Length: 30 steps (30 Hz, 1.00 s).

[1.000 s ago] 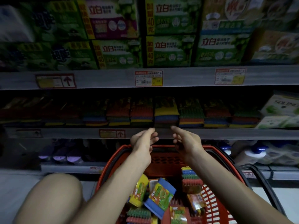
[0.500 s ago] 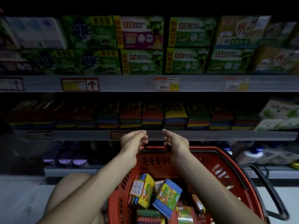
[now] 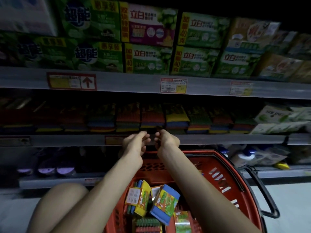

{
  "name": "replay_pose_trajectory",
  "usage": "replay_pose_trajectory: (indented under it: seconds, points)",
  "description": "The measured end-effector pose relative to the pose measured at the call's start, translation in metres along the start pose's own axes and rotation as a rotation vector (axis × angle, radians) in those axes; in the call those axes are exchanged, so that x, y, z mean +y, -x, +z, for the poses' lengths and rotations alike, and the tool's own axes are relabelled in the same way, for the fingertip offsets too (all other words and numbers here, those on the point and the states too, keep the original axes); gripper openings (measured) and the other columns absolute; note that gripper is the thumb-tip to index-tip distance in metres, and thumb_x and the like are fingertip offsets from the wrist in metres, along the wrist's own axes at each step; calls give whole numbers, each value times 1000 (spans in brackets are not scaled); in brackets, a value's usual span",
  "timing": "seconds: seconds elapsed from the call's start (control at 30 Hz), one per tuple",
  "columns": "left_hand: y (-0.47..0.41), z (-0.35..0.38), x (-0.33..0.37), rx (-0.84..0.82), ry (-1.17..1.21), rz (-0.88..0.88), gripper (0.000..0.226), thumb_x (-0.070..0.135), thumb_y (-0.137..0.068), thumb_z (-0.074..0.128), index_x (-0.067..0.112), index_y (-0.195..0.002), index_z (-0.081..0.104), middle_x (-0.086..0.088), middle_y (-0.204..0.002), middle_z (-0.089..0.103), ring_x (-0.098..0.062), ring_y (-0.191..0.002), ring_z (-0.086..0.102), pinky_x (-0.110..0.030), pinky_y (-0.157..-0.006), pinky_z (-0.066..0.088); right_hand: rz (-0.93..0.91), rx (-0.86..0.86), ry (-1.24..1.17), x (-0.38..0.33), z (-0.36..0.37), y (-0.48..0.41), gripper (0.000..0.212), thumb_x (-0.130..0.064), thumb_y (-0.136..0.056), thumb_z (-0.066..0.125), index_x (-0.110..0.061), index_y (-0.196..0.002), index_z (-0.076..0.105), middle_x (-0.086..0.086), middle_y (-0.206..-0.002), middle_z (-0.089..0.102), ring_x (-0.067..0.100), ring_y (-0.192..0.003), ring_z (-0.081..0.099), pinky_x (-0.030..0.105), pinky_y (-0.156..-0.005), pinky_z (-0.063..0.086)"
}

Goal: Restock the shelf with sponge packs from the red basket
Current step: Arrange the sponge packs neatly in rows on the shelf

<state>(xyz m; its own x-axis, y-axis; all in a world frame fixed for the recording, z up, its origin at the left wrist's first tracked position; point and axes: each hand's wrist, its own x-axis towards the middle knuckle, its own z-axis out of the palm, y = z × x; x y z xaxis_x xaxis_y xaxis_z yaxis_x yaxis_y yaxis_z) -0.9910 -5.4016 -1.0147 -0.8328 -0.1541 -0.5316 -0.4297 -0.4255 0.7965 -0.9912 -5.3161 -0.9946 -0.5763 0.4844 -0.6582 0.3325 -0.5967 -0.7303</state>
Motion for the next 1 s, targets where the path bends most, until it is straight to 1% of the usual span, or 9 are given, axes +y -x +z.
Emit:
replay_pose_trajectory:
  seconds: [0.1, 0.23, 0.4, 0.5, 0.6, 0.67, 0.8, 0.93, 1.0]
  points:
    - [-1, -2, -1, 9, 6, -6, 17, 13, -94, 69, 16, -78, 67, 2, -80, 74, -8, -68, 68, -21, -57, 42, 0, 7, -8, 3, 2, 1, 23, -10, -93, 72, -6, -72, 63, 2, -53, 62, 10, -35, 47, 21, -37, 38]
    - [-1, -2, -1, 31, 10, -5, 18, 12, -95, 69, 14, -78, 66, -1, -80, 74, -10, -67, 68, -22, -56, 41, -3, 14, -13, 5, 4, 1, 26, -10, -90, 75, -8, -68, 61, 2, -53, 61, 12, -41, 47, 26, -42, 40]
    - [-3, 0, 0, 60, 22, -11, 13, 15, -94, 71, 13, -82, 68, -2, -78, 76, -11, -66, 71, -22, -53, 42, 0, -13, 26, 1, 0, -1, 27, -8, -89, 75, -7, -66, 62, 0, -52, 59, 12, -42, 47, 27, -44, 40]
    - [-4, 2, 0, 78, 26, -13, 14, 15, -95, 70, 12, -81, 67, -3, -76, 76, -11, -65, 71, -22, -49, 39, 4, -27, 48, -1, -3, -2, 30, -8, -89, 74, -7, -63, 60, 0, -51, 58, 12, -42, 46, 26, -44, 39]
    - [-5, 5, 2, 108, 25, -19, 9, 13, -94, 70, 7, -88, 68, -5, -77, 75, -11, -61, 71, -22, -45, 38, 9, -37, 53, -2, -4, -3, 30, -8, -90, 74, -8, -63, 59, -1, -47, 57, 11, -42, 47, 26, -44, 39]
    - [-7, 6, 2, 136, 22, -29, 9, 13, -94, 70, 4, -91, 68, -6, -76, 75, -10, -58, 70, -22, -42, 37, 7, -39, 52, -3, -5, -3, 31, -7, -90, 73, -8, -63, 59, -1, -48, 57, 11, -42, 46, 26, -44, 38]
    - [-7, 9, 3, 186, 27, -24, 16, 13, -93, 71, 5, -80, 66, -5, -64, 70, -10, -52, 67, -23, -41, 35, -7, -23, 50, -3, -5, -3, 31, -7, -90, 73, -9, -62, 58, -1, -51, 58, 10, -42, 46, 25, -44, 39]
    - [-4, 14, 4, 203, 72, -33, 12, 11, -92, 71, 3, -84, 68, -7, -67, 70, -12, -55, 67, -24, -42, 36, -17, -4, 43, -3, -5, -4, 29, -9, -90, 73, -8, -64, 60, 0, -53, 59, 10, -42, 47, 25, -44, 40]
    - [-4, 16, 5, 212, 95, -59, 13, 10, -92, 71, 4, -82, 66, -8, -68, 70, -13, -56, 66, -24, -43, 36, -12, -5, 41, -4, -5, -5, 27, -9, -90, 73, -8, -66, 61, 0, -53, 59, 10, -42, 46, 25, -43, 40]
